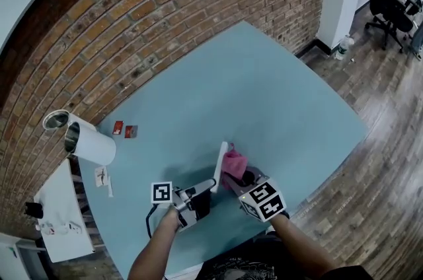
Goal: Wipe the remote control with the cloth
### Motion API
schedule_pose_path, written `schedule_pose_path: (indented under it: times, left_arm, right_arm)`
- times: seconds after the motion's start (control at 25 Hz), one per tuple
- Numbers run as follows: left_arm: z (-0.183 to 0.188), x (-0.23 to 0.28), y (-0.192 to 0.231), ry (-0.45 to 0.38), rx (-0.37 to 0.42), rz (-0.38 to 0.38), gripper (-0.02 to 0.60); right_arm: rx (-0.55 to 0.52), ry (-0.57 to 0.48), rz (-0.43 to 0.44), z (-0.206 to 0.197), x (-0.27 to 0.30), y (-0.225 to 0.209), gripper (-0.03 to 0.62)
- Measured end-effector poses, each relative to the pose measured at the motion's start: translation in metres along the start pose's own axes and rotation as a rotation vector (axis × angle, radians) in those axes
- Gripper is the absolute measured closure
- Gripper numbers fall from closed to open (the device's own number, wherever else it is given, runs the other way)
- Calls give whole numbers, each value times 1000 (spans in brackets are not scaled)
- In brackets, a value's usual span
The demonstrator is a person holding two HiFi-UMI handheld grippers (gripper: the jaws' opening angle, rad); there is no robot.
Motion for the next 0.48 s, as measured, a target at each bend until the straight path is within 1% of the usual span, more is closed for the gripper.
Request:
schedule_pose_path:
  times: [0.24,0.48]
  left_arm:
    - [-6,6,3,-54,3,-2,307]
    - [-4,10,7,-161,38,27,310]
  right_arm:
    - [-10,3,34,-8,-15,8,528]
    - [-28,-6,69,-10,-27,15,528]
Point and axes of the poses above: the fingertips, and each gripper's own axes: x forward along the fingers, y to its left, z out of its top, the point moved 6 cm from there along -x, backward along the fingers, and after that the axes turned 14 degrees about -z, right-handed, at the moved point
